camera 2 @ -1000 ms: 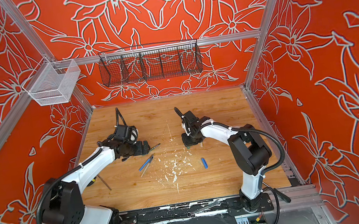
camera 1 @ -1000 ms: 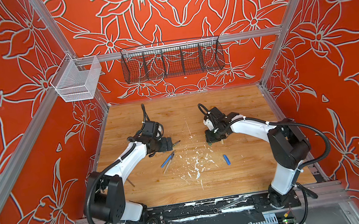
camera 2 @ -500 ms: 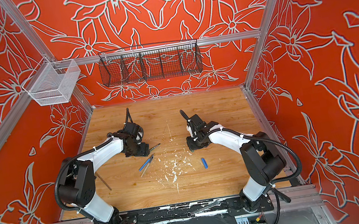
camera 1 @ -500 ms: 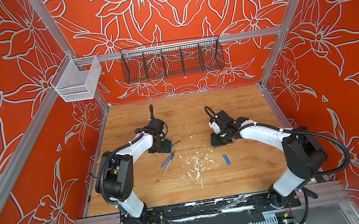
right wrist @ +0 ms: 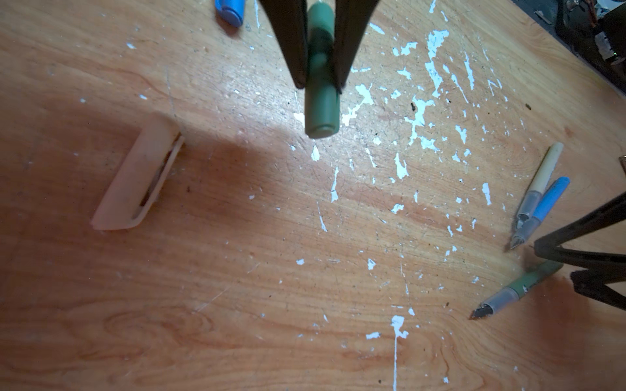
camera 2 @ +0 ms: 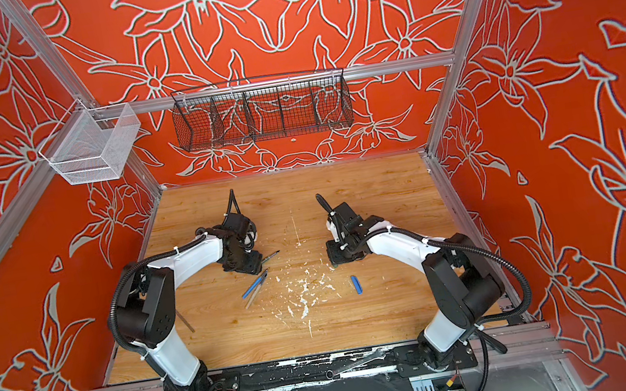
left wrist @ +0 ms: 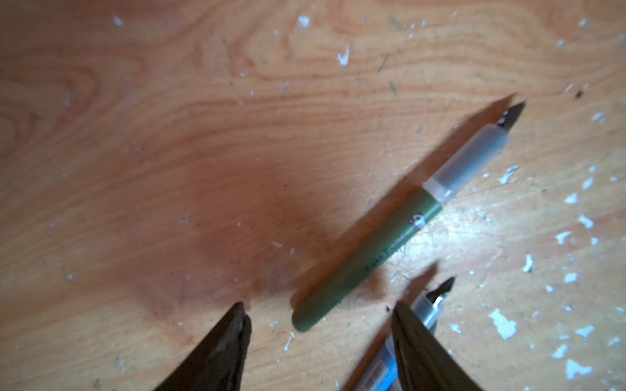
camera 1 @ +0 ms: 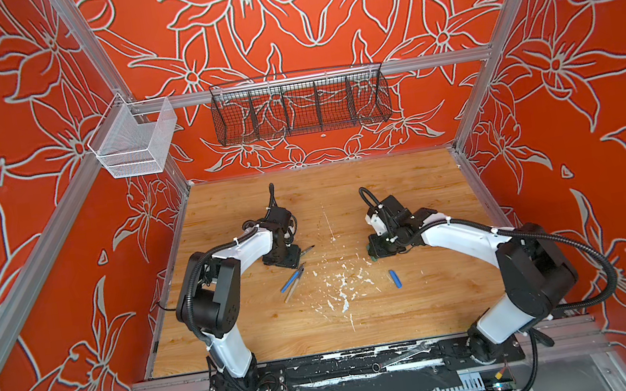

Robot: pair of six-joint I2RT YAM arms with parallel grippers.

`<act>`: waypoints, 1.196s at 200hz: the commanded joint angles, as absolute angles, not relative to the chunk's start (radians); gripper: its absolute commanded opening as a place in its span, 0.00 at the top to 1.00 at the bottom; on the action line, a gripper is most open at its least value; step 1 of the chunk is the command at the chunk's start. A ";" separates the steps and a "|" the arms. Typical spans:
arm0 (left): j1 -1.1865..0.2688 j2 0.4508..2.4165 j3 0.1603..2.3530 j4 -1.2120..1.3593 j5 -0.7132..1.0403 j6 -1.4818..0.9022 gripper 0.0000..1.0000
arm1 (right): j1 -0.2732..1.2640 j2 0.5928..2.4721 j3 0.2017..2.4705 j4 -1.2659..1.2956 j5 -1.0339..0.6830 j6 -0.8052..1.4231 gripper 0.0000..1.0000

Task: Insert the pens into the pen caps
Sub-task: 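Lower the left gripper onto the green pen while the right holds the cap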

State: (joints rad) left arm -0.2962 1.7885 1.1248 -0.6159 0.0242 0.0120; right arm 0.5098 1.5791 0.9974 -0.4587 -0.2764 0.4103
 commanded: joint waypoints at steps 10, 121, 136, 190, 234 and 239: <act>-0.304 1.834 1.170 -0.656 0.037 0.056 0.37 | 0.507 1.542 0.991 -0.454 -0.301 0.425 0.87; -0.344 1.907 1.193 -0.716 0.027 0.041 0.75 | 0.507 1.533 0.985 -0.446 -0.299 0.433 0.87; -0.347 1.912 1.198 -0.718 0.021 0.041 0.77 | 0.508 1.534 0.987 -0.447 -0.302 0.430 0.87; -0.369 1.913 1.199 -0.744 -0.010 0.006 0.79 | 0.507 1.517 0.973 -0.440 -0.296 0.437 0.87; -0.394 1.905 1.180 -0.736 -0.051 -0.009 0.78 | 0.508 1.522 0.977 -0.426 -0.300 0.443 0.87; -0.394 1.908 1.181 -0.736 -0.052 -0.009 0.77 | 0.508 1.521 0.976 -0.425 -0.299 0.441 0.87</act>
